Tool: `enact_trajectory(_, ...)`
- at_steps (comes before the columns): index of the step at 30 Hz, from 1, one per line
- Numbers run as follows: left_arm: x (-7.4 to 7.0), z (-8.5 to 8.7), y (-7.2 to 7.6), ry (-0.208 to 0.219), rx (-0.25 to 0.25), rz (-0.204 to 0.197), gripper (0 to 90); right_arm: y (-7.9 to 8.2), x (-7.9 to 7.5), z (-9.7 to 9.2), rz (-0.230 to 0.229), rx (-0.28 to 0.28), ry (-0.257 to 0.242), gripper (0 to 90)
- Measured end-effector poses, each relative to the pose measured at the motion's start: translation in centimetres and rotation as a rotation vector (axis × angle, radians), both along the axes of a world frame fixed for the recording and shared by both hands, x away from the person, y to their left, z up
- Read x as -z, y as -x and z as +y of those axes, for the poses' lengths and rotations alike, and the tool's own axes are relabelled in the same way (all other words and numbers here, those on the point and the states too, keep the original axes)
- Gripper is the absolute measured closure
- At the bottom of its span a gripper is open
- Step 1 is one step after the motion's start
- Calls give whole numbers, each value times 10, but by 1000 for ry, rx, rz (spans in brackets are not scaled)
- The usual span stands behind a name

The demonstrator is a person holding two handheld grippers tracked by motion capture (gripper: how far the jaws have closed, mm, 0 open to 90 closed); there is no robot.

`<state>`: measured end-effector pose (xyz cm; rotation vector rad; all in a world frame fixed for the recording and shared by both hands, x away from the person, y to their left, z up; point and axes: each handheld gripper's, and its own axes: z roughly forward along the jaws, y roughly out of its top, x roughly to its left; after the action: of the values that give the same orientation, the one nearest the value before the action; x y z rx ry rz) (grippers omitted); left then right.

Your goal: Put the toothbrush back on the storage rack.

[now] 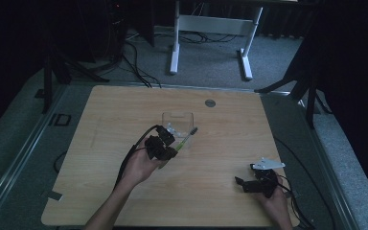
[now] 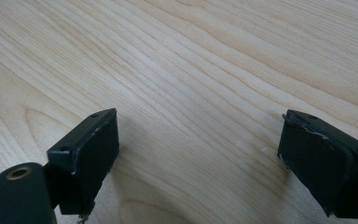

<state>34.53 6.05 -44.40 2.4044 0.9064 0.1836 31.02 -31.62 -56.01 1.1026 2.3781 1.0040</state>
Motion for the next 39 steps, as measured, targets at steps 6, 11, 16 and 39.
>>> enact_trajectory(6,-5,2,0,18,-7,-13,836,0,0,0,0,1,-1,120)
enact_trajectory(11,-7,4,-1,35,-16,-21,836,0,0,0,0,0,0,120)
enact_trajectory(16,-9,5,0,51,-17,-42,836,0,0,0,0,0,0,120)
enact_trajectory(39,-20,12,0,116,-70,-95,836,0,0,0,0,0,0,120)
